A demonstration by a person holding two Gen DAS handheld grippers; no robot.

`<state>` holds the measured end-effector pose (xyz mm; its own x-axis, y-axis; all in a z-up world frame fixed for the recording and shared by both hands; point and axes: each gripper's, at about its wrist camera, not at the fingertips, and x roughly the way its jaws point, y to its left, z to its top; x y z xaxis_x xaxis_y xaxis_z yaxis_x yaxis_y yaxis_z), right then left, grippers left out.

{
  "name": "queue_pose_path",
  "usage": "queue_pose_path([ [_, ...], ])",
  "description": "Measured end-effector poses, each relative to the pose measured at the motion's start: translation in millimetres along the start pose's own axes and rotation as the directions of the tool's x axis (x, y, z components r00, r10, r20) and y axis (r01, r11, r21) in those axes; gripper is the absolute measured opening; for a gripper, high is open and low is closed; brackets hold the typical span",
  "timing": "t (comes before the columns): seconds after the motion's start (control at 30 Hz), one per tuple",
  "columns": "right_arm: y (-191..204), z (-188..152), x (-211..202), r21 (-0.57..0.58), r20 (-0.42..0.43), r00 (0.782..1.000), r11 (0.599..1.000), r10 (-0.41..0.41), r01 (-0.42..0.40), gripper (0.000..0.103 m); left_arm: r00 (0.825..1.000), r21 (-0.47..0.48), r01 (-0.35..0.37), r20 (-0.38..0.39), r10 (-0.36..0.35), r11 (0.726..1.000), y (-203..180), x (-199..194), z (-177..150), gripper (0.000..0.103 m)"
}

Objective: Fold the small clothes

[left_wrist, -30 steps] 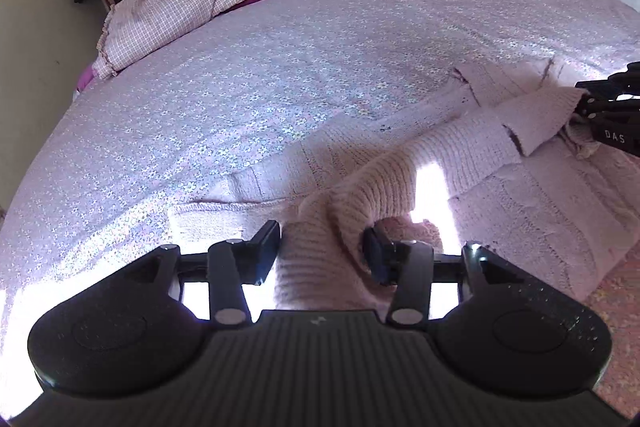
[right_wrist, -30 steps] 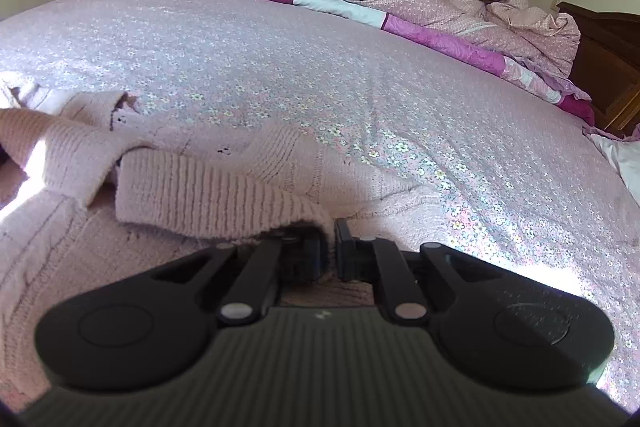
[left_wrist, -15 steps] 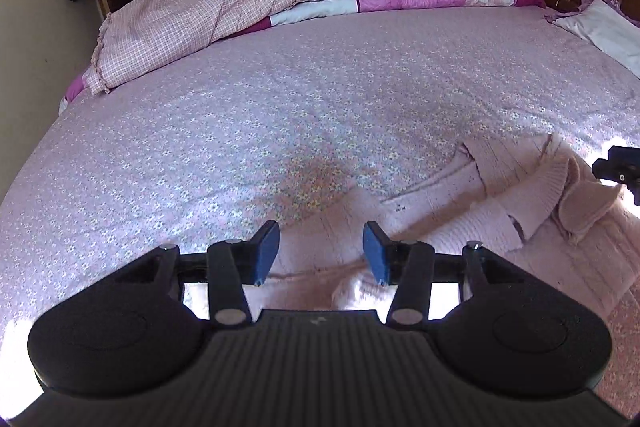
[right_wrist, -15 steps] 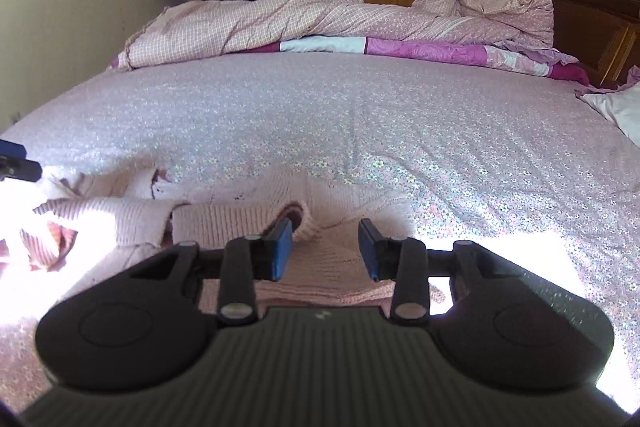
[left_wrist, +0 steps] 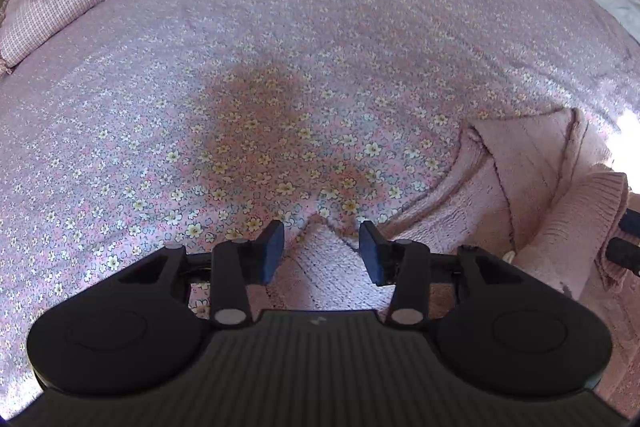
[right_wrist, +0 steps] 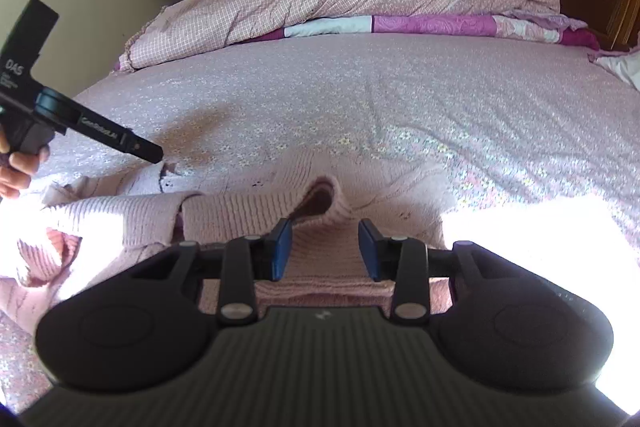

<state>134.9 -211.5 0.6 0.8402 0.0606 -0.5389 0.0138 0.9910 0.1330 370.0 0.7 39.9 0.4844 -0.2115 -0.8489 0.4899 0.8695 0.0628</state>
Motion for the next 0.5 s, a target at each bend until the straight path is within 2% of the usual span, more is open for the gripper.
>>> queue_pose_path([
  [0.17, 1.2, -11.8, 3.4, 0.019, 0.000, 1.000, 1.000, 0.005, -0.005, 0.039, 0.998, 0.014, 0.001, -0.068, 0.000, 1.000, 0.9, 19.2, 3.6, 0.049],
  [0.27, 1.1, -12.0, 3.4, 0.014, 0.003, 1.000, 1.000, 0.009, -0.009, 0.039, 0.997, -0.022, 0.037, -0.070, -0.038, 0.999, 6.3, 21.8, 4.1, 0.034],
  [0.33, -1.0, -12.5, 3.5, 0.015, 0.005, 1.000, 1.000, 0.013, -0.014, 0.039, 0.995, -0.076, 0.070, -0.061, -0.074, 0.995, 9.9, 22.4, 3.3, 0.010],
  [0.43, -0.3, -14.9, 3.2, 0.011, 0.012, 1.000, 1.000, 0.013, -0.013, 0.039, 0.997, -0.123, 0.071, -0.028, -0.075, 0.990, 9.8, 16.1, -0.1, 0.007],
  [0.5, 0.0, -15.5, 3.4, 0.013, 0.016, 1.000, 1.000, 0.012, -0.013, 0.039, 0.998, -0.147, 0.056, 0.026, -0.052, 0.988, 7.2, 6.3, -2.2, 0.006],
])
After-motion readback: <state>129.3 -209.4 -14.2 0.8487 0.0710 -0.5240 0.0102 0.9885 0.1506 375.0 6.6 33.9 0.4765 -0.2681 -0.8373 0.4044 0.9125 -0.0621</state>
